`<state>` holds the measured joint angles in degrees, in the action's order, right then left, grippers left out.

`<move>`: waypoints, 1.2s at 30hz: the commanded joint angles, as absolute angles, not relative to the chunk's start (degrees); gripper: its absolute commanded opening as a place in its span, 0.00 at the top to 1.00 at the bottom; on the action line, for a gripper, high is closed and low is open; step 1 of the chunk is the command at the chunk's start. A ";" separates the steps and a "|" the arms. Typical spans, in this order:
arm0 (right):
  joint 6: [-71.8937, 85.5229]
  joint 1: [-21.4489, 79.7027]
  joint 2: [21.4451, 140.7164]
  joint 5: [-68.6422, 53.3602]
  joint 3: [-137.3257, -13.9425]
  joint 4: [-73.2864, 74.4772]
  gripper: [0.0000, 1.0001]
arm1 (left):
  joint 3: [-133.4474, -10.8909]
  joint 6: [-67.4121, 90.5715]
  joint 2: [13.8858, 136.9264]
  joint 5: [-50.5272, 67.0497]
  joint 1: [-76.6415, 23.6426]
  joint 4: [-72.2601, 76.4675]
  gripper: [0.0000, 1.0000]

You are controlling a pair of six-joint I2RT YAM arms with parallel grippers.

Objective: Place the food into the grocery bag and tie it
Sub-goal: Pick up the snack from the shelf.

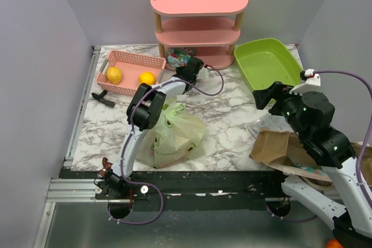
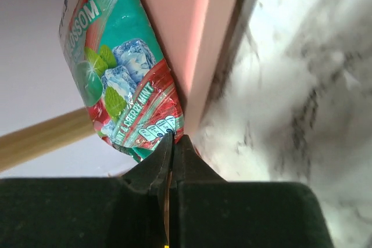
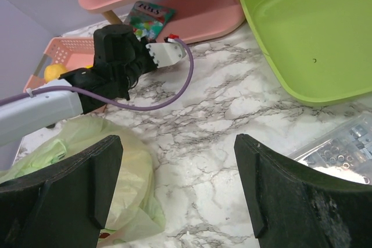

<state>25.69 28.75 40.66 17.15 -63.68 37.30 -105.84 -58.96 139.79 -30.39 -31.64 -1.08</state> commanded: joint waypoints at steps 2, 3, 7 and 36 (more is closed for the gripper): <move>27.54 28.65 39.73 15.12 -66.86 38.13 0.15 | -99.99 -51.77 129.52 -28.21 -33.63 -8.82 1.00; 27.90 28.64 39.82 14.71 -67.39 38.55 0.15 | -99.59 -49.69 128.19 -27.54 -34.19 -10.99 1.00; 29.48 28.64 39.66 13.51 -69.46 39.95 0.15 | -95.15 -45.47 122.38 -26.80 -36.29 -13.56 1.00; 38.60 28.65 46.25 8.67 -77.78 50.37 0.15 | -95.98 -24.46 103.86 -14.32 -41.16 -27.53 1.00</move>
<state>36.40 28.75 43.48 11.90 -75.29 46.94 -93.82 -30.13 107.59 -19.35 -40.77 -23.81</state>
